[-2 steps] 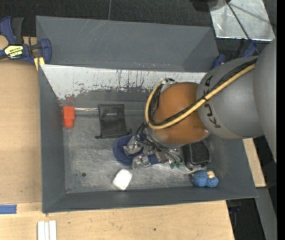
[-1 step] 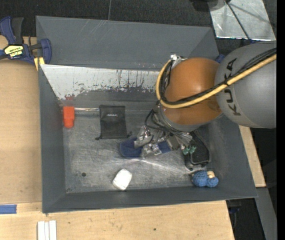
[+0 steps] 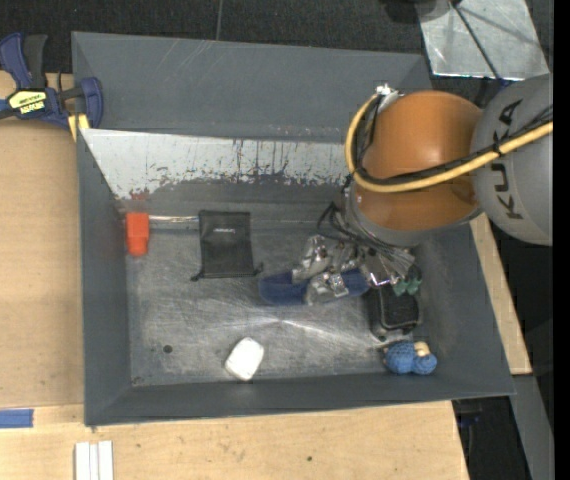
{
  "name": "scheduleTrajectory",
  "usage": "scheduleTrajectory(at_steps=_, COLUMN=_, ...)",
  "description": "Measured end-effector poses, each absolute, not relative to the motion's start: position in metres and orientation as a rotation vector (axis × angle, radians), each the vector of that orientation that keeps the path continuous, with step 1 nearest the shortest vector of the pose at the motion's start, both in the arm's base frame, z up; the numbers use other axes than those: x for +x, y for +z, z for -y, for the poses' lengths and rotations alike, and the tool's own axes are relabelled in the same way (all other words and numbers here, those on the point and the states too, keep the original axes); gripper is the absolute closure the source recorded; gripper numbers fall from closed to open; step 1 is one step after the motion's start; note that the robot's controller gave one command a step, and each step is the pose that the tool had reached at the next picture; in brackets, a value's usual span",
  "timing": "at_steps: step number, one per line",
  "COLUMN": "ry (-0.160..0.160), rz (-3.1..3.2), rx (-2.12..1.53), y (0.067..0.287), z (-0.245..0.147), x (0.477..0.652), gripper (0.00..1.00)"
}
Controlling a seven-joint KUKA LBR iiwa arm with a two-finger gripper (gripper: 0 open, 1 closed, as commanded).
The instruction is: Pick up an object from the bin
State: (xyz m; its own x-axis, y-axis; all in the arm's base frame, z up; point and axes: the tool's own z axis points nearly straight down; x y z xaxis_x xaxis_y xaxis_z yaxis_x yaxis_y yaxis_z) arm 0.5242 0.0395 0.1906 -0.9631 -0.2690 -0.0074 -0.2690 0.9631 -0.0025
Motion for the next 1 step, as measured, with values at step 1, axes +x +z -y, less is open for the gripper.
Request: scheduleTrajectory(at_steps=1, ry=-0.002, rz=-3.102, rx=-0.424, y=0.2566, z=-0.0335, x=0.5281, gripper=1.00)
